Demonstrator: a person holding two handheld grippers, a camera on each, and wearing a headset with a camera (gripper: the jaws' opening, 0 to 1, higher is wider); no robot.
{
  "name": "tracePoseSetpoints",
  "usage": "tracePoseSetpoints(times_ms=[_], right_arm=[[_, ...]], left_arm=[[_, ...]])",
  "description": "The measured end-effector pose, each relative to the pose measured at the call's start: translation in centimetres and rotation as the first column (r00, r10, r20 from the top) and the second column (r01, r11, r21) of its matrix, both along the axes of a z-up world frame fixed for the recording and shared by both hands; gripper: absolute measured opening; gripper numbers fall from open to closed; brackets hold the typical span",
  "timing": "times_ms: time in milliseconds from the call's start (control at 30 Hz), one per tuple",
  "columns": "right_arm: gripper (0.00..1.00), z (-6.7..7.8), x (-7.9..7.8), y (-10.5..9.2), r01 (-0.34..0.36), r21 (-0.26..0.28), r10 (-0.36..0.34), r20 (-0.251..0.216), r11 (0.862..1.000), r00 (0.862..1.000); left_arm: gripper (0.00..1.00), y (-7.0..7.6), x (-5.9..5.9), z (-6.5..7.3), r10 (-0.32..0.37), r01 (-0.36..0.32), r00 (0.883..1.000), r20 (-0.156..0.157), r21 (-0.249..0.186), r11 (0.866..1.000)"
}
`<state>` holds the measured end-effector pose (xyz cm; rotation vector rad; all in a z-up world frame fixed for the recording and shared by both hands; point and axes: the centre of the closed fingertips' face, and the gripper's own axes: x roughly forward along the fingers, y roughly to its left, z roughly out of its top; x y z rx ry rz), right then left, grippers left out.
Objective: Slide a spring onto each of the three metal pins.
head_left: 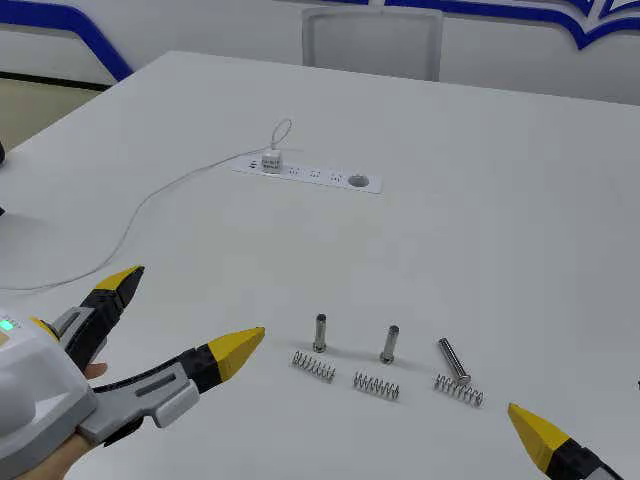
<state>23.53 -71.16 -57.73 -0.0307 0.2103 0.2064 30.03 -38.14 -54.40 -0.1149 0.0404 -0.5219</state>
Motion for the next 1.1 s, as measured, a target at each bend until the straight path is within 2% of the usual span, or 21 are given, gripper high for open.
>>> tracePoseSetpoints(times_ms=[367,1100], right_arm=[[0.77,-0.45,-0.10,0.20,-0.006,0.001,0.006,-0.020,1.000,1.000],[0.77,-0.82,-0.17,0.57,-0.017,0.002,0.017,-0.042,1.000,0.999]], left_arm=[[0.97,-0.74,-0.28,-0.58,-0.039,0.039,0.999,-0.008,0.032,0.999],[0.97,-0.82,-0.32,-0.81,-0.043,0.043,0.999,-0.018,0.029,0.999]])
